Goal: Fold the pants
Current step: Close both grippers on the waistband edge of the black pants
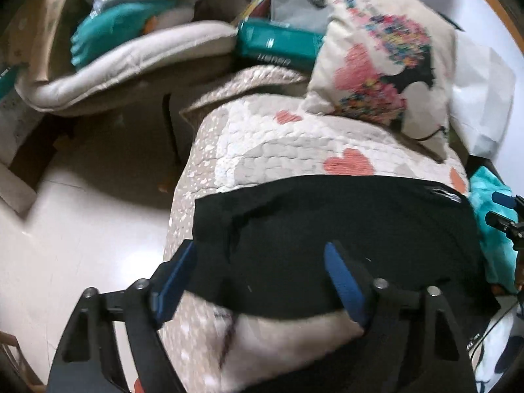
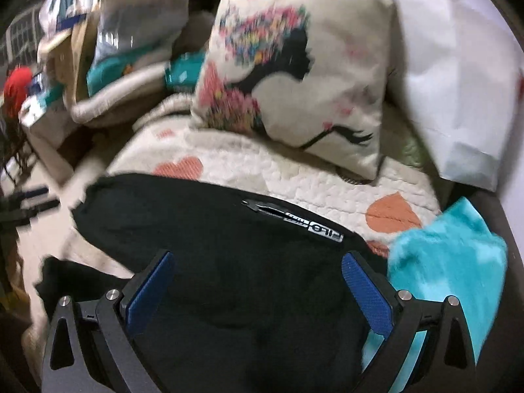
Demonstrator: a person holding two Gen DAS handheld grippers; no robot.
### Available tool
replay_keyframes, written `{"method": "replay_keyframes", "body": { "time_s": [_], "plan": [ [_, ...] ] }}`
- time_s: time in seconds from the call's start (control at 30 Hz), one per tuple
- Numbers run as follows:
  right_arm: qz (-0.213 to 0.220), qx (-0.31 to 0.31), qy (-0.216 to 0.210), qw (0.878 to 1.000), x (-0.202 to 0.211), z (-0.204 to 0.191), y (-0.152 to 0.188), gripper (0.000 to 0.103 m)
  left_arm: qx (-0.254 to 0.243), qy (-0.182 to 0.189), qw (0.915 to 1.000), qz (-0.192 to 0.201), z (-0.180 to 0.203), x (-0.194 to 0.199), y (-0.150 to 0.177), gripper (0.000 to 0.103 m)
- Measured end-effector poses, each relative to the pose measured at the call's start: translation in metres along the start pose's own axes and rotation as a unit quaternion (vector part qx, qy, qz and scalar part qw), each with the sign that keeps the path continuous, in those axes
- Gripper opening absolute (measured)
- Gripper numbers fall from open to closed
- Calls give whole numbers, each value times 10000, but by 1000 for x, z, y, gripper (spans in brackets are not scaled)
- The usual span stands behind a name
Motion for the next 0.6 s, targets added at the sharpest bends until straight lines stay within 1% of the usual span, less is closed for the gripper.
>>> {"method": "replay_keyframes", "body": {
  "time_s": [0.17,0.27,0.37,0.47,0.53,0.6],
  "plan": [
    [-315,99,-99,9994,-58,32,-1,99,-11,-146,9999,-78,-22,-40,-7,79],
    [-489,126,-292,9983,-87,45,-3,98,129,2,9997,-214,-35,-61,-5,79],
    [-650,146,-518,9964,-111,51,-2,96,217,57,9992,-320,-45,-77,-2,79],
    [-812,155,-708,9941,-130,53,1,93,341,235,9982,-425,-49,-91,3,79],
    [-937,174,-811,9921,-139,52,4,91,371,332,9980,-386,-48,-95,3,82],
    [-959,198,-827,9918,-143,51,6,91,385,385,9978,-370,-46,-99,0,82]
  ]
}}
Point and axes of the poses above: each gripper's, at about its wrist camera, not at the fingertips, and x roughly against the way its jaws point, z to its right, y to its underside, the point moved 2 cm from there along -x, roughly the way its jaws point, and after that the axes turned 14 degrees about z, right-handed, at the moved point
